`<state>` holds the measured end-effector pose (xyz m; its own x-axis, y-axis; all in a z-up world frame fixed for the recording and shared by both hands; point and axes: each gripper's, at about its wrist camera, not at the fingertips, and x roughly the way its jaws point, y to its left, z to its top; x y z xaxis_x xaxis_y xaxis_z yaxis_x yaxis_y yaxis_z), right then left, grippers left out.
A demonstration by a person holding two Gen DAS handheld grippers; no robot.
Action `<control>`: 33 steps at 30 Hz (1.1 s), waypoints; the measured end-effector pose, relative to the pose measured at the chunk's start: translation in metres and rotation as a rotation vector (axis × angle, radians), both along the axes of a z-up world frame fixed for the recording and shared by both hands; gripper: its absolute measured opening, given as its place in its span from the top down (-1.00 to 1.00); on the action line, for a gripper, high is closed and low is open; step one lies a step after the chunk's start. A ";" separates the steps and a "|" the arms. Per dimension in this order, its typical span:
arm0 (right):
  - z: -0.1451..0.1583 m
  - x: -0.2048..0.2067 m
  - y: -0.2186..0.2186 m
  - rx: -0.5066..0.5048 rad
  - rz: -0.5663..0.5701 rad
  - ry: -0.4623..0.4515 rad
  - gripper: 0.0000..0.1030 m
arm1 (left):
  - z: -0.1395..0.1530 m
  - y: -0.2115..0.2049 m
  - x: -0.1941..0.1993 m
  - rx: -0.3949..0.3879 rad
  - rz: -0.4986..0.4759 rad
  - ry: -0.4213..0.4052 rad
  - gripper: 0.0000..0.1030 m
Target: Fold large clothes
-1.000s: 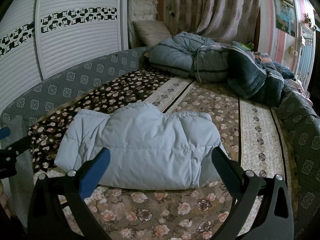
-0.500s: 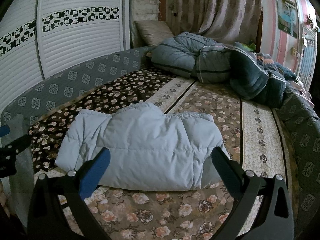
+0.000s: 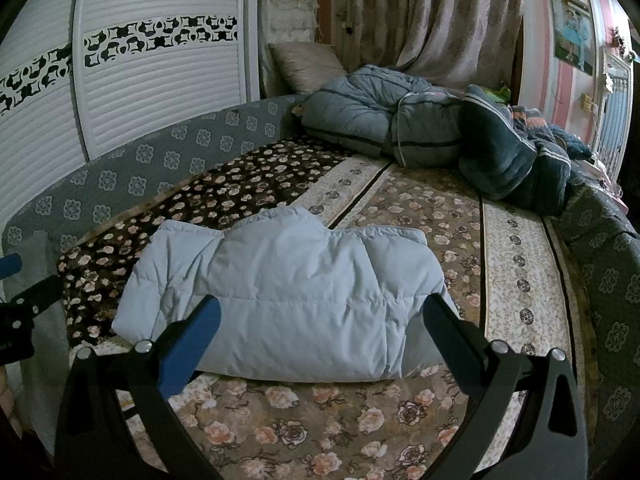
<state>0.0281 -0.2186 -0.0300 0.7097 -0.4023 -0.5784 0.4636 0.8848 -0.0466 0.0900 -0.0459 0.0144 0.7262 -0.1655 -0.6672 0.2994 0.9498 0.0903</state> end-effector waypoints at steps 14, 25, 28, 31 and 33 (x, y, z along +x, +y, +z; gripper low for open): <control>-0.001 0.000 0.001 0.001 -0.001 -0.001 -0.96 | 0.003 0.005 0.001 -0.009 0.014 -0.002 -0.94; -0.001 0.001 0.002 -0.002 -0.002 -0.002 -0.96 | 0.006 0.004 -0.003 -0.005 0.002 -0.005 -0.94; -0.001 0.000 0.004 0.000 -0.004 -0.002 -0.96 | 0.009 0.004 -0.005 -0.002 0.003 -0.024 -0.94; -0.001 -0.001 0.004 -0.003 -0.006 -0.003 -0.96 | 0.010 0.006 -0.005 -0.008 0.003 -0.023 -0.94; -0.002 -0.001 0.005 0.000 -0.006 -0.003 -0.96 | 0.010 0.007 -0.005 -0.011 0.005 -0.023 -0.94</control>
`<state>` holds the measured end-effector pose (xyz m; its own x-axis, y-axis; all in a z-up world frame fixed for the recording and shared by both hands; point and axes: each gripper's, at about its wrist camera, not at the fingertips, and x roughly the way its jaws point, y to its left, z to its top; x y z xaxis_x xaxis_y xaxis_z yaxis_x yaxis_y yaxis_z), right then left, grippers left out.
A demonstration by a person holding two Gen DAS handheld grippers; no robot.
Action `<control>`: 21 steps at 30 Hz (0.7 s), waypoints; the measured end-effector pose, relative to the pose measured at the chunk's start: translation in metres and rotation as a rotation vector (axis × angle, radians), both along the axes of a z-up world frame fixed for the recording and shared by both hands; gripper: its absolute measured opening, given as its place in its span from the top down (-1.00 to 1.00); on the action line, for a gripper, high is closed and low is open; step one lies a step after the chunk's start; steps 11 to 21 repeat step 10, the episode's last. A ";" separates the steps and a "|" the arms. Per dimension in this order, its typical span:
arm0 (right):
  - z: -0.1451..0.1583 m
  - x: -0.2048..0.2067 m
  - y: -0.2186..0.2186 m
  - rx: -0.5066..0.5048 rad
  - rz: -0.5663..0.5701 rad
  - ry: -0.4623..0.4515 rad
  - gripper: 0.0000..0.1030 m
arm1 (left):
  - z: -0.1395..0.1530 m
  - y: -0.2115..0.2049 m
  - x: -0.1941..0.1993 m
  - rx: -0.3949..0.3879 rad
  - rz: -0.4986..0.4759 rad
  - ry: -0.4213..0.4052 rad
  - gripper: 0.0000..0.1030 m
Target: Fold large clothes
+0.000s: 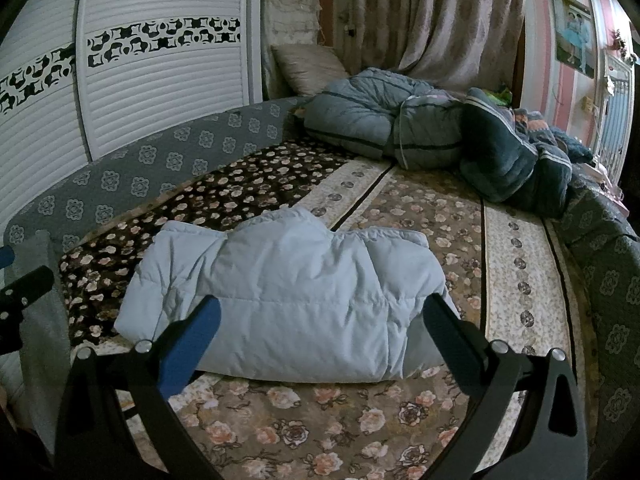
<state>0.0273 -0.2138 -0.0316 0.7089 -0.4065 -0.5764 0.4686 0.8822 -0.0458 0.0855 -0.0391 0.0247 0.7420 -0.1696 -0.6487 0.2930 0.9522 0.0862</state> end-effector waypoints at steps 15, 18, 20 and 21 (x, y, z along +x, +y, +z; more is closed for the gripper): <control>0.000 0.001 0.001 -0.003 0.000 -0.002 -0.96 | -0.001 -0.002 -0.002 0.002 -0.003 0.016 -0.94; 0.000 0.001 0.001 -0.003 0.000 -0.002 -0.96 | -0.001 -0.002 -0.002 0.002 -0.003 0.016 -0.94; 0.000 0.001 0.001 -0.003 0.000 -0.002 -0.96 | -0.001 -0.002 -0.002 0.002 -0.003 0.016 -0.94; 0.000 0.001 0.001 -0.003 0.000 -0.002 -0.96 | -0.001 -0.002 -0.002 0.002 -0.003 0.016 -0.94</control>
